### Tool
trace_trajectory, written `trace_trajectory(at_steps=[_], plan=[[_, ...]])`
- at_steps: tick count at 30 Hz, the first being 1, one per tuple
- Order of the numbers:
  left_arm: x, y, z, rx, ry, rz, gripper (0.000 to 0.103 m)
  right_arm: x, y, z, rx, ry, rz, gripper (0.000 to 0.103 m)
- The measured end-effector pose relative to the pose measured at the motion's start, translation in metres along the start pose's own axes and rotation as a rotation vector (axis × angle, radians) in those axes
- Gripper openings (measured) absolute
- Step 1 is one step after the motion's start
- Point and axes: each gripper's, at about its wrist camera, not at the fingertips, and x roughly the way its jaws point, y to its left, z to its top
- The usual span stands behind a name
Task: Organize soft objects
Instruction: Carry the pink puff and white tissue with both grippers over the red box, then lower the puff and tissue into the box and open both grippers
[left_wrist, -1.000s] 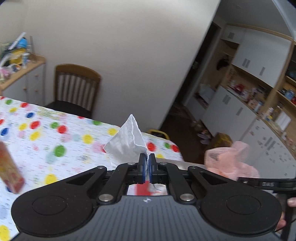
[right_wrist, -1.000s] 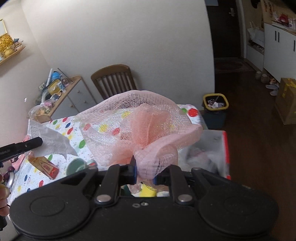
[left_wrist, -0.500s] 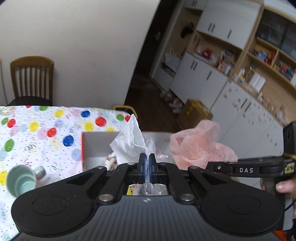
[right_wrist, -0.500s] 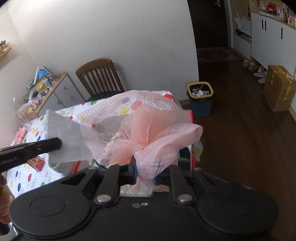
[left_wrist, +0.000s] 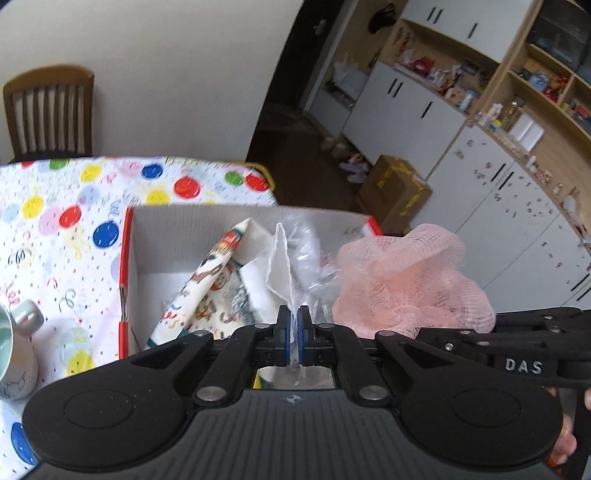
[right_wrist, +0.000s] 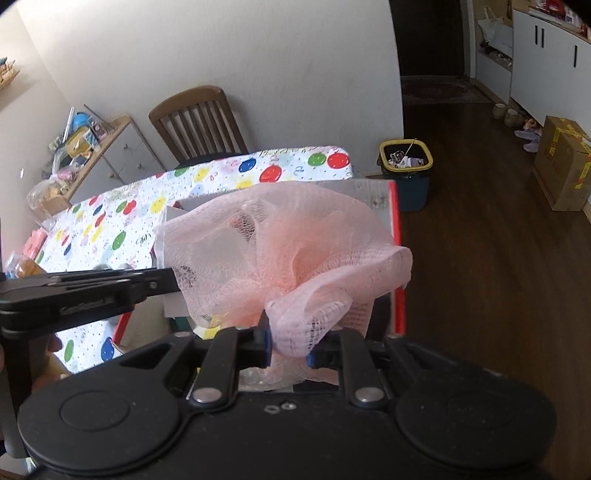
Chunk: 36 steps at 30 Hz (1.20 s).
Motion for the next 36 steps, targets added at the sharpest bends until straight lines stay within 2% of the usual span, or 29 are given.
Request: trace_trajectory(at_steps=[11, 17, 23, 30, 33, 36], plan=[[0.027, 0.019, -0.015, 0.001, 0.112, 0.133, 0.003, 0.021, -0.001, 0.000, 0.003, 0.038, 0.018, 0.021], [0.037, 0.017, -0.021, 0.008, 0.160, 0.149, 0.003, 0.021, 0.002, 0.003, -0.009, 0.049, 0.011, 0.027], [0.037, 0.015, -0.022, -0.009, 0.165, 0.176, 0.004, 0.018, 0.003, 0.002, -0.012, 0.044, 0.013, 0.040], [0.024, 0.011, -0.023, -0.024, 0.132, 0.191, 0.005, 0.010, 0.008, 0.002, -0.029, 0.023, 0.017, 0.054], [0.018, 0.009, -0.024, -0.025, 0.119, 0.189, 0.014, 0.005, 0.011, 0.001, -0.034, 0.015, 0.021, 0.058], [0.009, 0.007, -0.026, -0.013, 0.110, 0.193, 0.045, -0.001, 0.013, -0.001, -0.034, 0.010, 0.023, 0.063]])
